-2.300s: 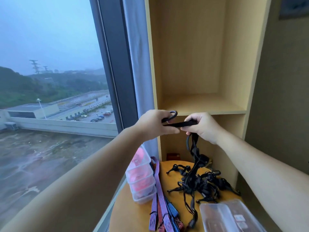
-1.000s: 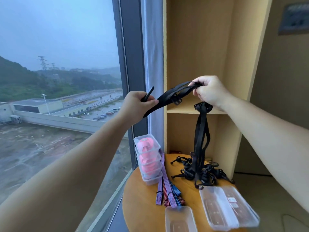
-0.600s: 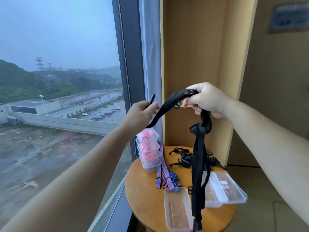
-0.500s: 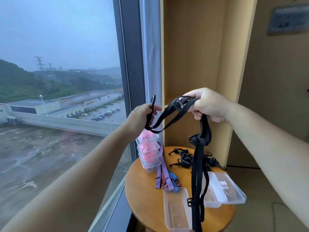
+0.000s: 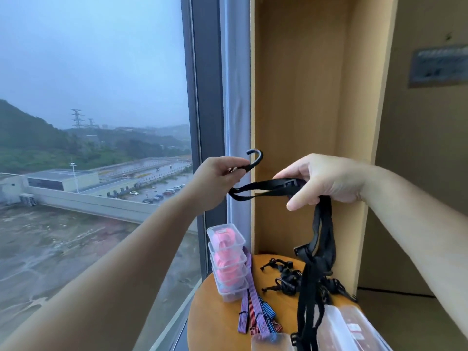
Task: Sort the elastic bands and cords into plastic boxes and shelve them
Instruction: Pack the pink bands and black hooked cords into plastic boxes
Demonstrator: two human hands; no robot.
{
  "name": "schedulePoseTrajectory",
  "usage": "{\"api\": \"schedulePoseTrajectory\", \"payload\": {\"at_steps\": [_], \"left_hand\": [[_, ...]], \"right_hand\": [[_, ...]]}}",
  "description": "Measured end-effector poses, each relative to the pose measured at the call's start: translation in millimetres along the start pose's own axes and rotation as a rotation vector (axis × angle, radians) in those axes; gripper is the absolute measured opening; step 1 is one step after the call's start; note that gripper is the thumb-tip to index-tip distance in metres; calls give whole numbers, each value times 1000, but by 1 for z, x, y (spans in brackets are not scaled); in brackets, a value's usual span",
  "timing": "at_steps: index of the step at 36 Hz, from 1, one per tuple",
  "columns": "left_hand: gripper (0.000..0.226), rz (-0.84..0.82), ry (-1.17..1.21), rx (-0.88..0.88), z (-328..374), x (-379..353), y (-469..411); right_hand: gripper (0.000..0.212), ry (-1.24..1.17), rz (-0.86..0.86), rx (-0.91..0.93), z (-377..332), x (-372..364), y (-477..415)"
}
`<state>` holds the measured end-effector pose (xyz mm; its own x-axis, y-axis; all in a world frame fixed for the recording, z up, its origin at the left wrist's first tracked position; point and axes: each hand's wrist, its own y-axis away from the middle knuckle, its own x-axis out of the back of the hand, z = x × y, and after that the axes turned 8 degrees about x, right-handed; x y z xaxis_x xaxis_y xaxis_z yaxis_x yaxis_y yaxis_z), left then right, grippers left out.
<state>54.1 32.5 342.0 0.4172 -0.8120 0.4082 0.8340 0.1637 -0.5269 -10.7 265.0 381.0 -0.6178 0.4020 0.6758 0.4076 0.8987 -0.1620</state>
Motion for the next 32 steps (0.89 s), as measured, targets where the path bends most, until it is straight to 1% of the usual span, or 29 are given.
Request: {"api": "schedulePoseTrajectory", "payload": {"at_steps": [1, 3, 5, 7, 9, 11, 13, 14, 16, 19, 23, 26, 29, 31, 32], "left_hand": [[27, 8, -55, -4, 0, 1, -3], [25, 37, -132, -3, -3, 5, -7], [24, 48, -160, 4, -7, 8, -10], [22, 43, -128, 22, -11, 9, -12], [25, 57, -93, 46, -13, 7, -14], [25, 81, -149, 53, -15, 6, -16], [17, 104, -215, 53, -18, 7, -20], [12, 123, -211, 57, -19, 8, -22], [5, 142, -149, 68, -22, 9, -23], [3, 105, -116, 63, -20, 8, -24], [9, 75, -118, 54, -16, 6, -26], [19, 55, -92, 73, -16, 2, -26], [28, -27, -137, 44, -17, 1, -23], [26, -57, -175, 44, -18, 0, -22], [23, -46, -176, 61, -19, 1, -21]], "right_hand": [[33, 61, 30, -17, -3, 1, -2], [22, 87, 108, -26, -5, 4, -4], [19, 129, 148, 21, -7, 6, -5], [17, 277, 185, 69, -8, 9, -8], [15, 372, 224, 85, -6, 12, -13], [11, 418, 235, 88, -4, 13, -18], [6, 456, 237, 89, -3, 16, -21], [3, 467, 243, 92, -2, 18, -22], [6, 478, 252, 111, -3, 22, -23], [12, 470, 265, 138, -2, 26, -25], [15, 466, 297, 173, 2, 26, -30], [12, 477, 338, 192, 6, 25, -33], [13, 507, 376, 189, 10, 26, -34], [14, 512, 392, 185, 12, 27, -34], [14, 506, 386, 181, 13, 27, -34]]}}
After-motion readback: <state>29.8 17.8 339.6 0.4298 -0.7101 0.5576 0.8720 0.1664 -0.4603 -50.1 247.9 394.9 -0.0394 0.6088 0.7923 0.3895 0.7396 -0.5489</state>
